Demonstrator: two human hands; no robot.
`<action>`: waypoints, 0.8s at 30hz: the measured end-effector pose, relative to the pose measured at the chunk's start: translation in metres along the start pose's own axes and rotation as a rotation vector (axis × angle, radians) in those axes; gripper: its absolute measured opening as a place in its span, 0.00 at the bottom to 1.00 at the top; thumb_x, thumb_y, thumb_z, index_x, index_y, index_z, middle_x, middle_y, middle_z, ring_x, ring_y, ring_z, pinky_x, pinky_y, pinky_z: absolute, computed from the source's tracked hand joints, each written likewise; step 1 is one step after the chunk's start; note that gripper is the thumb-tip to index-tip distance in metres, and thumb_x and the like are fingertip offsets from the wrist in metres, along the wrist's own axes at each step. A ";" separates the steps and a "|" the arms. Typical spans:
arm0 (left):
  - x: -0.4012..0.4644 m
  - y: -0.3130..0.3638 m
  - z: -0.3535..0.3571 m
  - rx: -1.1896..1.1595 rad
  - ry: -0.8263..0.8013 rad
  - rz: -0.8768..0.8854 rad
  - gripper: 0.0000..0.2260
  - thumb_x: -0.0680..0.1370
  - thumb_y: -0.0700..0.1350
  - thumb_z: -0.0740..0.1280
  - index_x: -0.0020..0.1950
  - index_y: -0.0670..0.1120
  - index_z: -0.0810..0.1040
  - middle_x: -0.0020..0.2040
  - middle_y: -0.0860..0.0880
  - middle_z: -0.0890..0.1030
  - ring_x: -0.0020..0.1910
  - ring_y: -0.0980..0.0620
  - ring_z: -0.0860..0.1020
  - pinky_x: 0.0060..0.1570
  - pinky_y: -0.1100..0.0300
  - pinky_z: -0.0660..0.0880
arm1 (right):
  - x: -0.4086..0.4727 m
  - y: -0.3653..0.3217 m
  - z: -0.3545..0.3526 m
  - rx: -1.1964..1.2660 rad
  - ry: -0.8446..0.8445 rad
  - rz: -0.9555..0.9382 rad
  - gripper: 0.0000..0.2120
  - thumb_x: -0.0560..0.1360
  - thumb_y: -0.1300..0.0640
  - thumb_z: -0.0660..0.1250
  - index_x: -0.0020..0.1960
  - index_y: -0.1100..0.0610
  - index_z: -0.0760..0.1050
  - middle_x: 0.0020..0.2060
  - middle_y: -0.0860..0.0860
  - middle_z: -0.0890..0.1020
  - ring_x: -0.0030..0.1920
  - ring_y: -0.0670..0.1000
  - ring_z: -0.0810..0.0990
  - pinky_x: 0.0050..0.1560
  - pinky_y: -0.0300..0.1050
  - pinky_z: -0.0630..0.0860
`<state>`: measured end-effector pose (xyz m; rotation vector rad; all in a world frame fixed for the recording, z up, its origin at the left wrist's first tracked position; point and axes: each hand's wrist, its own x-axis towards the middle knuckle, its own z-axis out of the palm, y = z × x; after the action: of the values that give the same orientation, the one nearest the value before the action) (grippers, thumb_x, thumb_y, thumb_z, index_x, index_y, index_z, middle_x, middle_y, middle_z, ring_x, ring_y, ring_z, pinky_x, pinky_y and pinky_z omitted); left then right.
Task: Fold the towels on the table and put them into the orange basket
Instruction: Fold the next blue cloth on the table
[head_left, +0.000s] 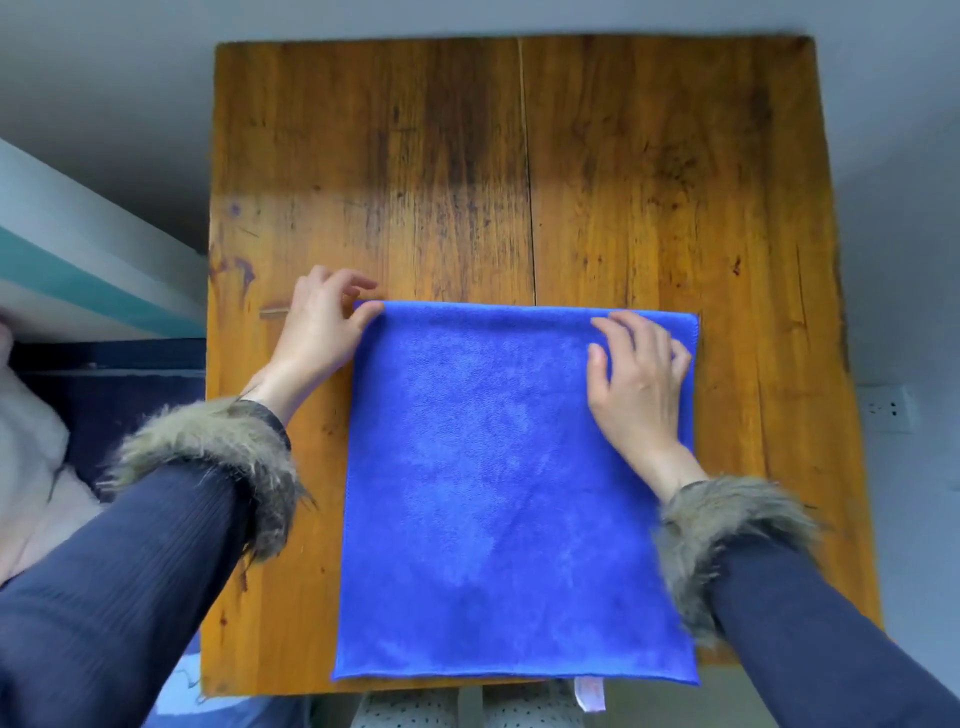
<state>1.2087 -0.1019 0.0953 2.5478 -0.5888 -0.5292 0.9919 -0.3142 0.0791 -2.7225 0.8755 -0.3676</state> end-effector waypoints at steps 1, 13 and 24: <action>0.002 0.001 0.002 0.048 -0.029 0.006 0.10 0.75 0.44 0.67 0.56 0.45 0.77 0.54 0.41 0.72 0.57 0.42 0.68 0.59 0.56 0.64 | 0.010 0.011 -0.008 0.008 -0.006 0.047 0.14 0.75 0.57 0.59 0.57 0.57 0.76 0.56 0.55 0.77 0.56 0.55 0.73 0.57 0.52 0.63; 0.021 0.011 -0.013 0.070 -0.194 -0.031 0.05 0.72 0.41 0.72 0.45 0.46 0.77 0.44 0.46 0.78 0.44 0.49 0.72 0.42 0.60 0.64 | 0.080 0.071 -0.039 0.051 -0.655 0.278 0.06 0.73 0.57 0.66 0.49 0.51 0.73 0.52 0.52 0.77 0.59 0.56 0.71 0.59 0.53 0.67; 0.038 0.024 -0.036 0.048 -0.152 -0.103 0.03 0.73 0.41 0.70 0.41 0.48 0.78 0.43 0.45 0.79 0.44 0.47 0.74 0.43 0.58 0.68 | 0.122 0.069 -0.051 0.119 -0.573 0.342 0.02 0.75 0.59 0.67 0.42 0.56 0.76 0.42 0.53 0.77 0.46 0.52 0.72 0.45 0.42 0.66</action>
<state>1.2496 -0.1269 0.1269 2.6099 -0.5302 -0.7589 1.0348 -0.4496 0.1243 -2.3057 1.0647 0.3966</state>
